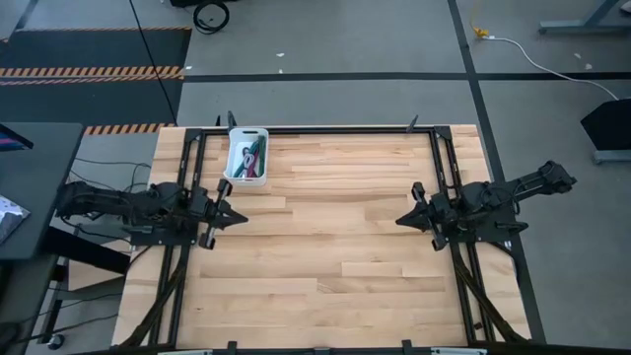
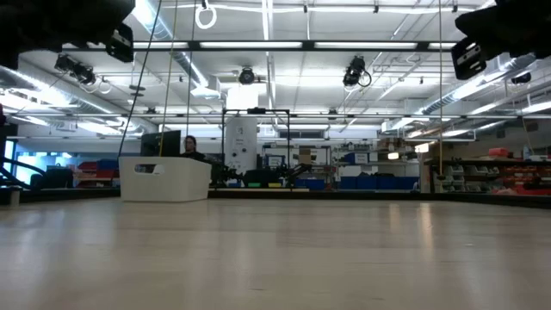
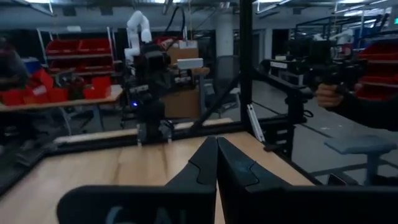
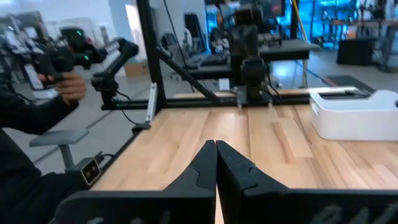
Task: Pick and place USB-C Cables
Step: Return to Home Position
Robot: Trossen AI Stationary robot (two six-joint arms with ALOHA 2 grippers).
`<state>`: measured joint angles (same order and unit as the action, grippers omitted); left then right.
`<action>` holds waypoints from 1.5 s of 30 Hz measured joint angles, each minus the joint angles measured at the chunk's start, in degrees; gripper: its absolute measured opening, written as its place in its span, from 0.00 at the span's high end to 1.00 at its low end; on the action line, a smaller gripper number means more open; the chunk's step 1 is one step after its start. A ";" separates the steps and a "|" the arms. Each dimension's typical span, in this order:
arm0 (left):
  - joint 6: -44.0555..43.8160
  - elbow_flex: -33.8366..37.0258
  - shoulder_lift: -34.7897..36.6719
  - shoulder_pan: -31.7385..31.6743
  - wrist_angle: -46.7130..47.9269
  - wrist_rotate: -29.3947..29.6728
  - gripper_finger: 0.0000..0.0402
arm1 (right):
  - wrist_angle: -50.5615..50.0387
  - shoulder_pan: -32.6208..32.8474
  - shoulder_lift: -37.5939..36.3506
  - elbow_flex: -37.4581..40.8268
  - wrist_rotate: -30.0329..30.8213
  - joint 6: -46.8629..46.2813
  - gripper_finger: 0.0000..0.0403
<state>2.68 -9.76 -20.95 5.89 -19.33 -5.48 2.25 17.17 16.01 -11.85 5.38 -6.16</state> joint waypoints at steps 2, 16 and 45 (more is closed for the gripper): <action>-0.77 1.90 0.00 -0.92 -1.93 -1.53 0.99 | 2.90 0.00 -1.06 2.26 -0.82 0.30 0.99; -4.05 9.29 0.02 -10.98 -10.99 -11.54 0.99 | 5.89 -2.58 -9.94 11.49 -1.13 1.33 0.99; -11.06 9.33 0.02 -14.86 -3.89 -1.15 0.99 | 2.05 -13.99 -10.77 11.49 -5.44 2.05 0.99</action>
<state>-8.37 -0.43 -20.93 -8.97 -23.22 -6.63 4.30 3.18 5.23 -0.36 -0.07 -4.12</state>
